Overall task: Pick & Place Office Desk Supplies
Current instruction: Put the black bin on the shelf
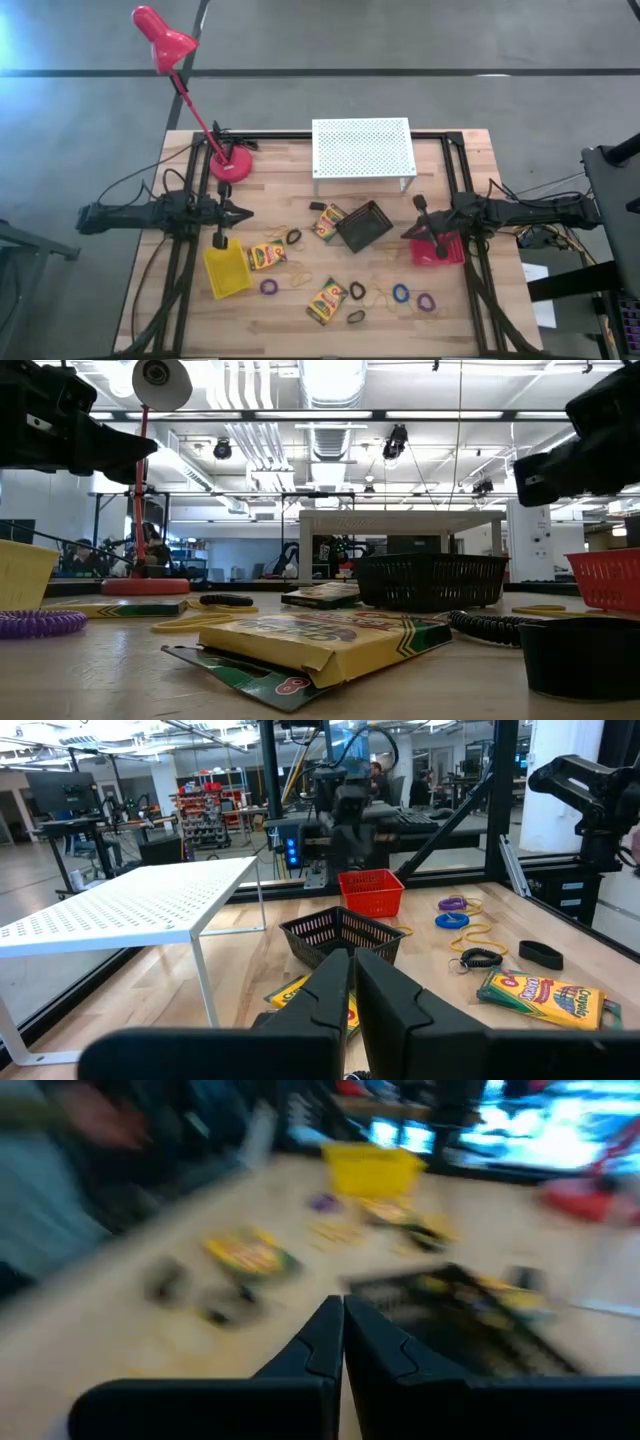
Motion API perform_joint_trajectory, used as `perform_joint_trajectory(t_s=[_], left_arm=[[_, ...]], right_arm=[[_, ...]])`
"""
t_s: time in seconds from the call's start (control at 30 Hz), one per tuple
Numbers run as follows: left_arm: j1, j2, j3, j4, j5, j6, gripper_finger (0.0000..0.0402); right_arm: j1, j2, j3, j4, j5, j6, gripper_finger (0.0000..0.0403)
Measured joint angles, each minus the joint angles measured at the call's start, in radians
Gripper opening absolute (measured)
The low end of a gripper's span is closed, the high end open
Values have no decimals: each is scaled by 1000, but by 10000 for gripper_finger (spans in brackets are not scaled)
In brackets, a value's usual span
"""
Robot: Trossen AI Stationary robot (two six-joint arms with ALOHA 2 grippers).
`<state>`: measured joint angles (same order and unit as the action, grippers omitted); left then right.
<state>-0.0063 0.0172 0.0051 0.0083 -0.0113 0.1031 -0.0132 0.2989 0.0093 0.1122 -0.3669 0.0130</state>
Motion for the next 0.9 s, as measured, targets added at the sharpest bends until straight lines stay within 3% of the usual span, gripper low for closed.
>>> perform_joint_trajectory(t_s=[0.07, 0.23, 0.53, 0.7, 0.9], left_arm=[[0, 0, 0, 0, 0, 0, 27], [0, 0, 0, 0, 0, 0, 27], [0, 0, 0, 0, 0, 0, 27], [0, 0, 0, 0, 0, 0, 27], [0, 0, 0, 1, 0, 0, 27]], right_arm=[[0, 2, 0, 67, -34, 181, 8], [0, 10, 0, 130, 24, 452, 8], [8, 86, 26, 174, 253, 508, 8], [93, 211, 176, 145, 404, 452, 8], [205, 423, 401, -68, 640, 403, 8]])
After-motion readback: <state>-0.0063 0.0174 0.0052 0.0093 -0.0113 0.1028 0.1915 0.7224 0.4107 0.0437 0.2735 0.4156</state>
